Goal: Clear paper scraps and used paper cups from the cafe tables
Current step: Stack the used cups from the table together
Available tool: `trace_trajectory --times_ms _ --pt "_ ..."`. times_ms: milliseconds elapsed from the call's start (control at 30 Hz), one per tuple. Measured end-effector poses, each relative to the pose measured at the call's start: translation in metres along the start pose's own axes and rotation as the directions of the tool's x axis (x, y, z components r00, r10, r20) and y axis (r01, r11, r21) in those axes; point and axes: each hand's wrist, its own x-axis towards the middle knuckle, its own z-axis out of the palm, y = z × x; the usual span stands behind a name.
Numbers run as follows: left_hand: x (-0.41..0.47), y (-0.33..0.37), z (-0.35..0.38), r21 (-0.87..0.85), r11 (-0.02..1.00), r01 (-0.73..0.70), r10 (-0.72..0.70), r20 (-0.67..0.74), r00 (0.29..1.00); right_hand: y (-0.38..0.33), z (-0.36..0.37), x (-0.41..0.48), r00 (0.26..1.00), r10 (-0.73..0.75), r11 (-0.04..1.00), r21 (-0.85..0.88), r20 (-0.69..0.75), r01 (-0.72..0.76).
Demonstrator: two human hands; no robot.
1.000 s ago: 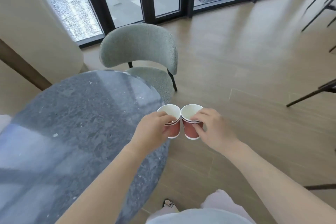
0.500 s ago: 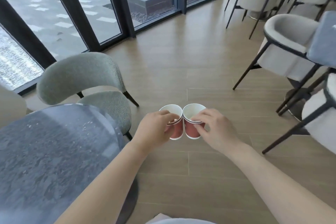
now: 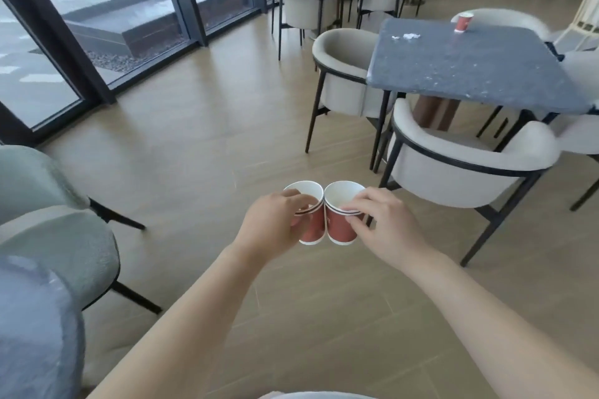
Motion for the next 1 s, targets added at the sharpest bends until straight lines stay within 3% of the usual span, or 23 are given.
trace_trajectory --times_ms 500,1000 --pt "0.085 0.180 0.077 -0.066 0.930 -0.363 0.368 0.121 0.922 0.109 -0.138 -0.086 0.930 0.257 0.957 -0.065 -0.261 -0.283" --pt "0.222 0.225 0.111 -0.129 0.819 -0.558 0.573 0.215 0.791 0.175 -0.174 -0.038 0.790 0.397 0.869 -0.087 -0.467 -0.487"
